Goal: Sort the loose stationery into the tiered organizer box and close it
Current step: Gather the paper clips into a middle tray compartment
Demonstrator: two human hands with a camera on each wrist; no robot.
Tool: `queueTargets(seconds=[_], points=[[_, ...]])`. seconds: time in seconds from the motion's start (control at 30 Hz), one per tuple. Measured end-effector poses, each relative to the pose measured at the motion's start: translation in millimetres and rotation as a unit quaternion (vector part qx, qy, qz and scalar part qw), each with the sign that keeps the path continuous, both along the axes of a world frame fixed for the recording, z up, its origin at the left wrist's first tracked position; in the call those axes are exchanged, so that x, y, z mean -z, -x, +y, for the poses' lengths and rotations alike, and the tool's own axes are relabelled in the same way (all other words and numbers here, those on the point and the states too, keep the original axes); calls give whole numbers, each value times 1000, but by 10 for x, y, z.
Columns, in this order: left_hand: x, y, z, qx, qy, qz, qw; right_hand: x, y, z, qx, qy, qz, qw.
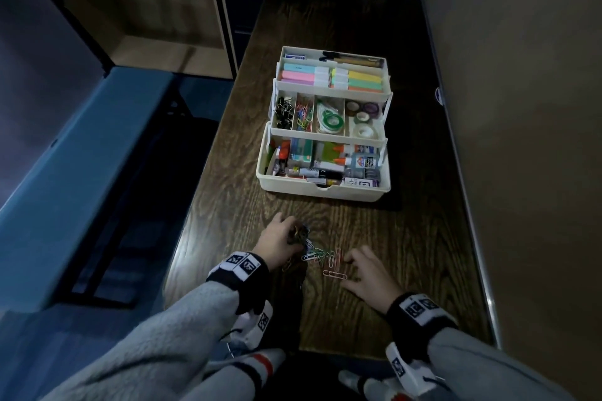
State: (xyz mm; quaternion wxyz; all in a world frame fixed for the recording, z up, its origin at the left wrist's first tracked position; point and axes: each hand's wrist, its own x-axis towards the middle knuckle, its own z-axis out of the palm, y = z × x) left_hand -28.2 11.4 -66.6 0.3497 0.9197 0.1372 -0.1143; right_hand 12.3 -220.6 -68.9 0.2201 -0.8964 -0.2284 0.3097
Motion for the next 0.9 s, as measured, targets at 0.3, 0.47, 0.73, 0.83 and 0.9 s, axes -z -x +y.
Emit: queueTargets(seconds=[0.3,0.47,0.73,0.83,0.9], points=[[-80,461,490,-95,-1,-57,994,-177,-401,294,43,-46,-26,998],[-31,775,712,-136,-5,-55,989,-210,-512,-91,37,20,-22,999],[-5,800,736,-154,-1,-51,987,-169,-185,-27,-121,107,-51,986],[-24,785,696,-147,-4,-48,988,-83,-136,251,-83,41,-28,995],[-41,784,665,-146,1,-44,988,-64,-146,440,-63,0,-16,998]])
